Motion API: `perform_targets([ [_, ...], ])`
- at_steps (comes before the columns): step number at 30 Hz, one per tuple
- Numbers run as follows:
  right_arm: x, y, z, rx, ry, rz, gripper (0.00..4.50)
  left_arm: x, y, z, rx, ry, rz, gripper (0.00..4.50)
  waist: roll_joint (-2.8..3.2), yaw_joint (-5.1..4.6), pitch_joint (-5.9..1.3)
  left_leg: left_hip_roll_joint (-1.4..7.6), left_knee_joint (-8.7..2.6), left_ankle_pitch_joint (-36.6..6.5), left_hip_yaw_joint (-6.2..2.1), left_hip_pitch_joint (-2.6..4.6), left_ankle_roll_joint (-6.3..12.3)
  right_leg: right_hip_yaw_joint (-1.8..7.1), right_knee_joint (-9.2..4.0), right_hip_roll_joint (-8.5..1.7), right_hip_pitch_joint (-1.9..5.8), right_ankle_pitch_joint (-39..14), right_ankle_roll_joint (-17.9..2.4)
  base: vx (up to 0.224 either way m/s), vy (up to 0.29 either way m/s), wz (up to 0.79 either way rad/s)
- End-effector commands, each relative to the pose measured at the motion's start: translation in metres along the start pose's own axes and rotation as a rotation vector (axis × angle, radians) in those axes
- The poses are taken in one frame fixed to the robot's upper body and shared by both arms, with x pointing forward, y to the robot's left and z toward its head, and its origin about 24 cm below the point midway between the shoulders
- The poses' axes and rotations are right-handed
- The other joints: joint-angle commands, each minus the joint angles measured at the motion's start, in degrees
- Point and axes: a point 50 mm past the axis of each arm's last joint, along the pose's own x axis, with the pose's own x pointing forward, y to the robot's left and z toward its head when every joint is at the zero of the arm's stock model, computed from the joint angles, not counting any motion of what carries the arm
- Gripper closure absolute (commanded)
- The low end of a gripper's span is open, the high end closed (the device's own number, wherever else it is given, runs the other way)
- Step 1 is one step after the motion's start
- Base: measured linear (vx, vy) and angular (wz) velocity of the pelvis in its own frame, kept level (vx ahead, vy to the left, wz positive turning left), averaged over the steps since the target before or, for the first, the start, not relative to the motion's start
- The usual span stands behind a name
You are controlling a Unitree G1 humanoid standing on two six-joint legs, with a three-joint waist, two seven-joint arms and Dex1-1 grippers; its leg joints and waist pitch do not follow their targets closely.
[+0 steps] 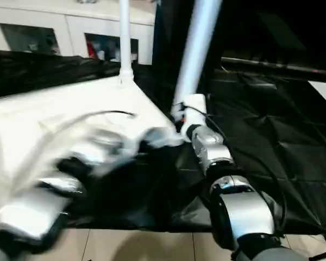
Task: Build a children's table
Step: Rotate leg to tighten
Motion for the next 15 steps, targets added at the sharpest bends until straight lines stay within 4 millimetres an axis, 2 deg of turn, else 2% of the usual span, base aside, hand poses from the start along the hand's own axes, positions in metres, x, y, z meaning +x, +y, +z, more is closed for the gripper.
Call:
perform_targets([
  [1,-0.014,-0.005,-0.068,0.055,0.292,-0.081,2.62,0.005,-0.013,0.020,-0.052,-0.113,-0.025,4.50,-0.22,0.05,-1.80,3.28,-4.27,-19.48,-1.88,0.38,0.50,3.29,-5.73,-4.55,0.11,-21.95,-8.04,0.000,0.000,0.00],
  [2,-0.014,-0.005,-0.068,0.055,0.292,-0.081,2.62,0.005,-0.013,0.020,-0.052,-0.113,-0.025,4.50,-0.22,0.05,-1.80,3.28,-4.27,-19.48,-1.88,0.38,0.50,3.29,-5.73,-4.55,0.11,-21.95,-8.04,0.000,0.000,0.00],
  [3,-0.012,0.003,-0.068,0.049,0.297,-0.093,2.62,0.008,-0.018,0.024,-0.062,-0.122,-0.013,4.50,-0.21,0.15,-2.00,3.35,-4.23,-16.40,-1.81,0.01,1.24,3.35,-5.25,-4.46,0.33,-17.74,-8.62,0.000,0.000,0.00],
  [7,-0.011,0.007,-0.067,0.045,0.303,-0.090,2.62,0.006,-0.011,0.018,-0.056,-0.092,0.011,4.50,-0.36,0.22,-1.95,3.29,-4.17,-14.86,-1.69,-0.30,1.98,3.28,-4.95,-4.43,0.59,-15.27,-9.17,0.000,0.000,0.00],
  [10,-0.011,0.008,-0.066,0.017,0.308,-0.090,2.62,0.006,-0.010,0.017,-0.059,-0.082,0.019,4.50,-0.36,0.17,-1.89,3.29,-4.17,-14.94,-1.67,-0.27,2.01,3.28,-4.99,-4.47,0.54,-15.44,-9.20,0.000,0.000,0.00],
  [11,-0.010,0.010,-0.064,0.038,0.296,-0.073,2.62,0.005,-0.008,0.016,-0.060,-0.079,0.021,4.50,-0.51,0.17,-1.83,3.29,-4.19,-15.40,-1.66,-0.26,2.00,3.27,-5.11,-4.50,0.52,-16.37,-9.01,0.000,0.000,0.00],
  [15,-0.007,0.012,-0.055,0.078,0.264,-0.044,2.62,0.004,-0.005,0.015,-0.062,-0.075,0.026,4.50,-0.45,0.12,-1.75,3.37,-4.34,-16.75,-1.80,-0.24,1.69,3.28,-5.37,-4.56,0.43,-18.84,-8.25,0.000,0.000,0.00],
])
